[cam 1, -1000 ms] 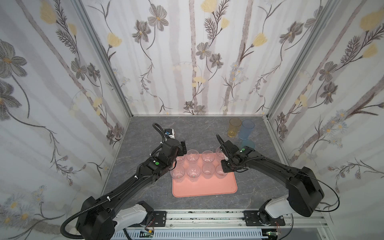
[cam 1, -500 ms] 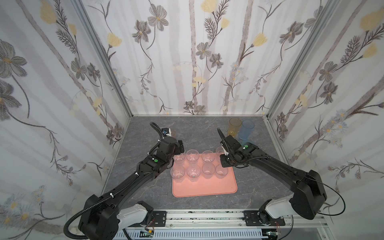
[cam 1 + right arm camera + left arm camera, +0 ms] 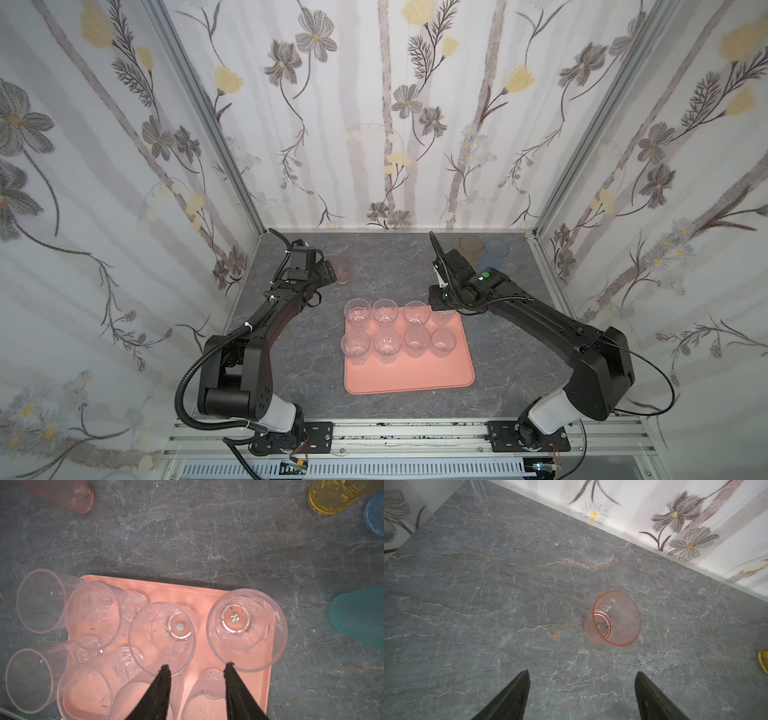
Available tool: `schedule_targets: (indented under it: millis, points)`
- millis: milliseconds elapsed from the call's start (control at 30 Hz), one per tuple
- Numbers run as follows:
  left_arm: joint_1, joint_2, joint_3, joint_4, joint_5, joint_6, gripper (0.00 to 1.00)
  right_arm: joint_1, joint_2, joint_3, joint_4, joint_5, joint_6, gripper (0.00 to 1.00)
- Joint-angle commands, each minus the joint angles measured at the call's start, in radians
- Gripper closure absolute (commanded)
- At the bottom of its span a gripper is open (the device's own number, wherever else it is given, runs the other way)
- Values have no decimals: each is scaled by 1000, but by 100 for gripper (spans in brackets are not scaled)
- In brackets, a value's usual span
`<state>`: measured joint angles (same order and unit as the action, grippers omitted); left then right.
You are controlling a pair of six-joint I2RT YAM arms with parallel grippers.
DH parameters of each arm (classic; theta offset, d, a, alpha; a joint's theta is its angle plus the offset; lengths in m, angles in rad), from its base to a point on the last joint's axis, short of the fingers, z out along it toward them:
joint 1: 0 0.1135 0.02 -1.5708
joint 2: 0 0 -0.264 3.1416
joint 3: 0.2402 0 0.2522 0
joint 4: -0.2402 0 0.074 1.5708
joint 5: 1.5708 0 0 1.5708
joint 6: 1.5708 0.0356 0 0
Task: Place the glasses into the tray
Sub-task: 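Open the right gripper and raise it while the left gripper reaches the pink glass, then close the left gripper on the small pink glass on the table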
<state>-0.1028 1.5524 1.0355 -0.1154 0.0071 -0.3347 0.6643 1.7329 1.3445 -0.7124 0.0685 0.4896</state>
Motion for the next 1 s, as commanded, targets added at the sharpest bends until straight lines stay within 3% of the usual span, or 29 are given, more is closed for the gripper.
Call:
schedule_targets:
  millis: [0, 300, 967]
  points:
    - [20, 68, 59, 14, 94, 31, 21, 0, 20, 23, 71, -24, 21, 56]
    - [22, 223, 165, 2, 128, 50, 32, 1, 28, 2, 101, -38, 31, 56]
    - [5, 362, 251, -9, 84, 59, 53, 2, 32, -33, 135, -54, 41, 55]
